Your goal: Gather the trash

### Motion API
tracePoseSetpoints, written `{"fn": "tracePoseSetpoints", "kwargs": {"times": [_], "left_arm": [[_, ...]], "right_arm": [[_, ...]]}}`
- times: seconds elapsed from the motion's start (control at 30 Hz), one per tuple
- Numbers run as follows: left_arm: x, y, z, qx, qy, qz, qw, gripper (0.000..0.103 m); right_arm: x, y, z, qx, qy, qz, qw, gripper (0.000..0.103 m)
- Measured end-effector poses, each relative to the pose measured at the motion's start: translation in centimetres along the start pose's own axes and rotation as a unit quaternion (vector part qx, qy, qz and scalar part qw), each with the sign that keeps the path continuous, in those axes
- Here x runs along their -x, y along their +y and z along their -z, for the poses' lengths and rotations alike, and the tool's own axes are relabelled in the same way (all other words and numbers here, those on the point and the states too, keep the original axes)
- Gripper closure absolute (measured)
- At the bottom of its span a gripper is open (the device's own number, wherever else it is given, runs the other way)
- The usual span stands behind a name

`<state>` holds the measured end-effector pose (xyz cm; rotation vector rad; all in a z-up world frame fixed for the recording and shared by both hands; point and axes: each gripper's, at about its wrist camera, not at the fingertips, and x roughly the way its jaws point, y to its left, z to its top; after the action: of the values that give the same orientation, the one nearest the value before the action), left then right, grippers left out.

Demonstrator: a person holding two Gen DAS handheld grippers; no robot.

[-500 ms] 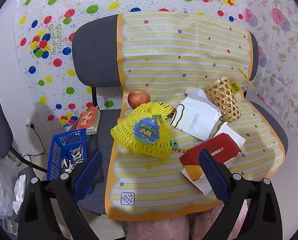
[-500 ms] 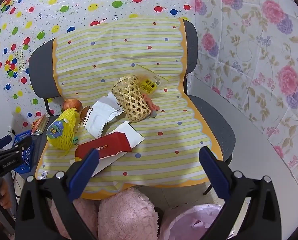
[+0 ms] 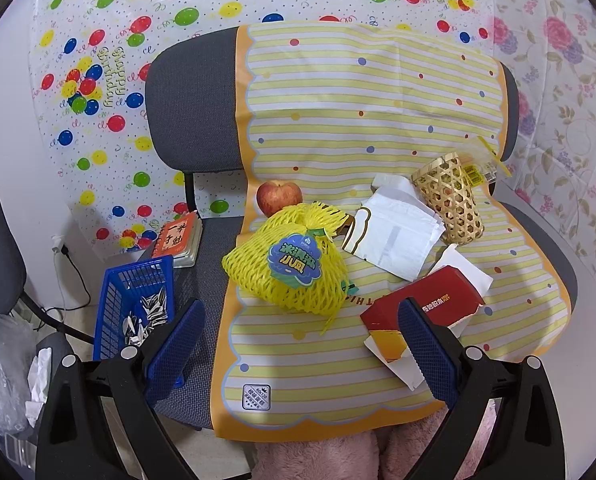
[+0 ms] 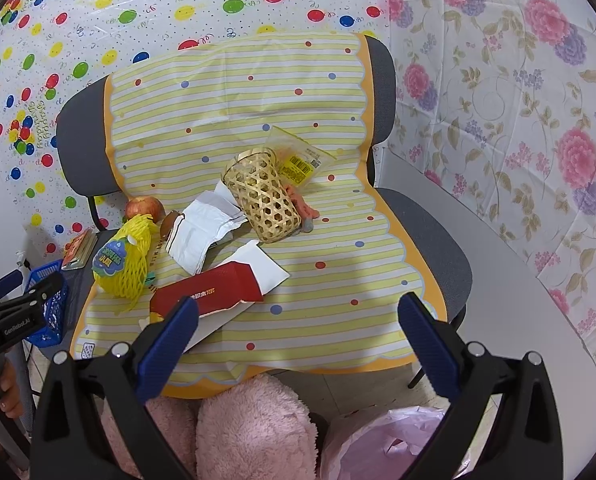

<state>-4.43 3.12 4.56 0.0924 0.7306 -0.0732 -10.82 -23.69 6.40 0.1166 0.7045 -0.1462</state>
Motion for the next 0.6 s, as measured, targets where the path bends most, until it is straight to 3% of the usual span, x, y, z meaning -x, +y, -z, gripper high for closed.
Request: {"fn": "tracePoseSetpoints", "kwargs": {"times": [0.6], "left_arm": [[-0.16, 0.08, 0.31, 0.004, 0.001, -0.001, 1.0, 0.007]], "right_arm": [[-0.11, -0.01, -0.3, 0.001, 0.0, -0.001, 1.0, 0.006]]}}
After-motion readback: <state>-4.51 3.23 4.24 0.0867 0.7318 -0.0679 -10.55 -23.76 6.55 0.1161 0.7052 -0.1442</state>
